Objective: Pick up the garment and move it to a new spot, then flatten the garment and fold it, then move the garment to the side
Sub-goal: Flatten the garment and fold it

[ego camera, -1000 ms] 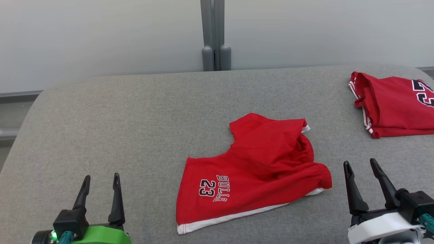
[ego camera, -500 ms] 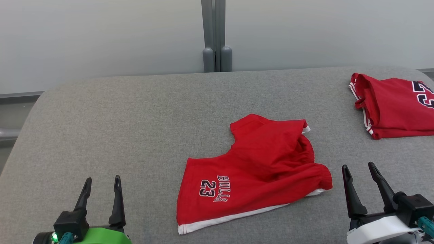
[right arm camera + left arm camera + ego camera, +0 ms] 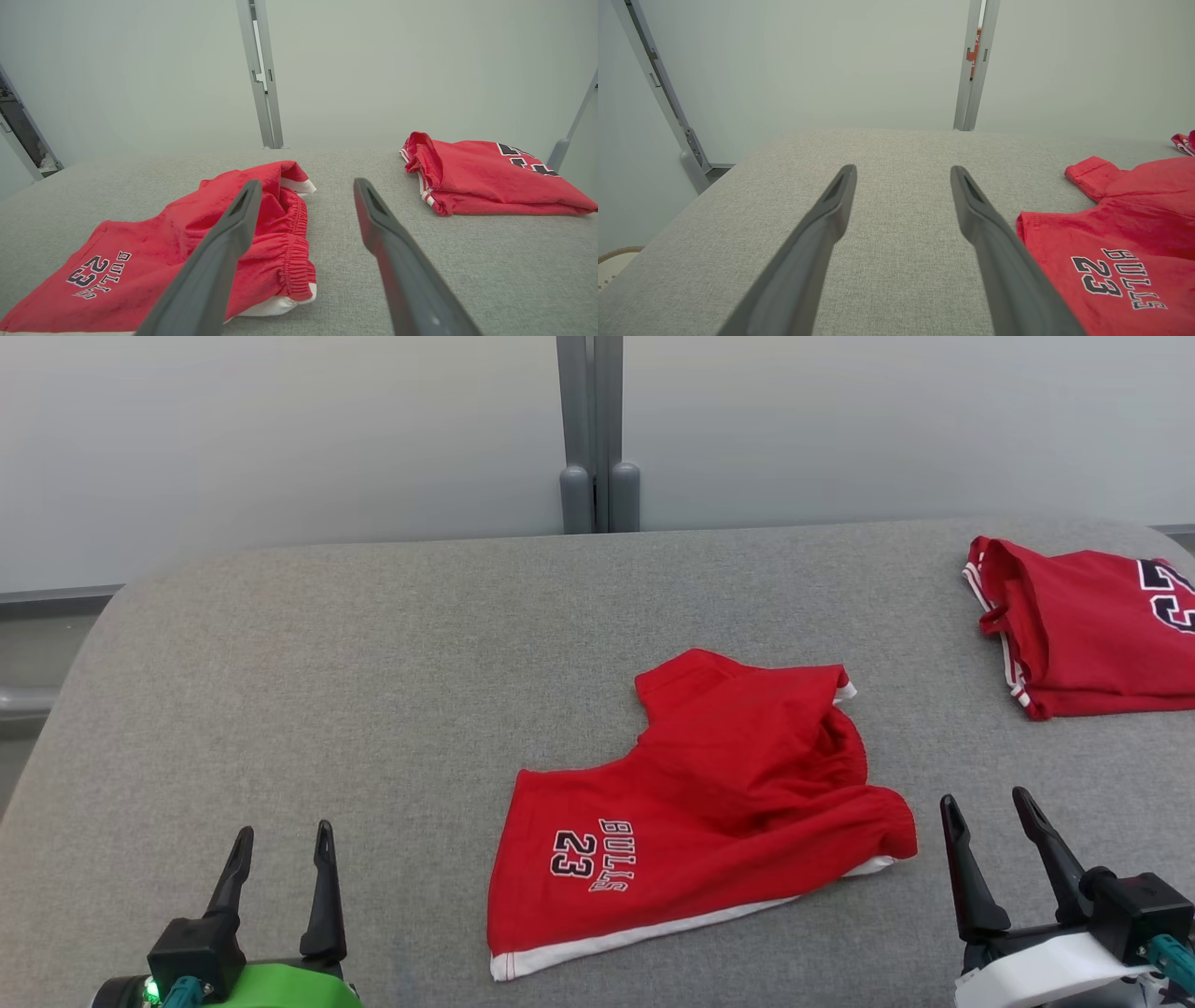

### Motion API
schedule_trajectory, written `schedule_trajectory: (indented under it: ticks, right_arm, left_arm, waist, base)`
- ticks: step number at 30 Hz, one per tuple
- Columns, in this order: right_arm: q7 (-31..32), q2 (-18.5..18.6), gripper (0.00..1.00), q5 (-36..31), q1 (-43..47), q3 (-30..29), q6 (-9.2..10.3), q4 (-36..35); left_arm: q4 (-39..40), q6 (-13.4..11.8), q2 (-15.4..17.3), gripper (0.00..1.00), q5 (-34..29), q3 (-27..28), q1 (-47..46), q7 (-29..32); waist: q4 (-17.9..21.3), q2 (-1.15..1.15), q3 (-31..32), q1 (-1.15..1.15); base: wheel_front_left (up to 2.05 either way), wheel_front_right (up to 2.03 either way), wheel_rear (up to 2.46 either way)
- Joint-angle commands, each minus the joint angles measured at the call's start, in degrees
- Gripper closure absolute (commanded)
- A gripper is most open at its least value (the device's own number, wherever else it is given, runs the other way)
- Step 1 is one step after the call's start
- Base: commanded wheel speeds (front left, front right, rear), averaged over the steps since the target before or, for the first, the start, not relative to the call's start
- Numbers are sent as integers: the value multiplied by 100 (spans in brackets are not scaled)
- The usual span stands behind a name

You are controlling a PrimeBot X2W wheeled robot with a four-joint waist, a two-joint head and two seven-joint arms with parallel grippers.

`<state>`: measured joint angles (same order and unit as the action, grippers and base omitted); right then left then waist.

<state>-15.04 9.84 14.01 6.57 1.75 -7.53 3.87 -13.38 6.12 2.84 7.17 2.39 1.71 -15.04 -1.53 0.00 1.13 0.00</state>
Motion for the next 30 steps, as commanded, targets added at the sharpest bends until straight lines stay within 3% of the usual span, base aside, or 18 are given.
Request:
schedule_trajectory:
  ticks: [1, 21, 30]
  right_arm:
    - [-17, 18, 0, -18, 46, 8, 10, 19]
    - [-17, -3, 0, -32, 3, 39, 10, 75]
    - [-18, 93, 0, -82, -195, 150, 10, 270]
  left_arm:
    - [-14, 23, 12, 0, 34, 9, 45, -15]
    - [-17, 24, 12, 0, 38, -32, 64, -15]
    - [-324, 78, 11, 0, 71, -697, 25, -15]
  waist:
    - [-2, 0, 2, 0]
    - [-8, 0, -4, 0]
    - [-39, 0, -89, 0]
  base:
    - [0, 0, 0]
    - [0, 0, 0]
    - [0, 0, 0]
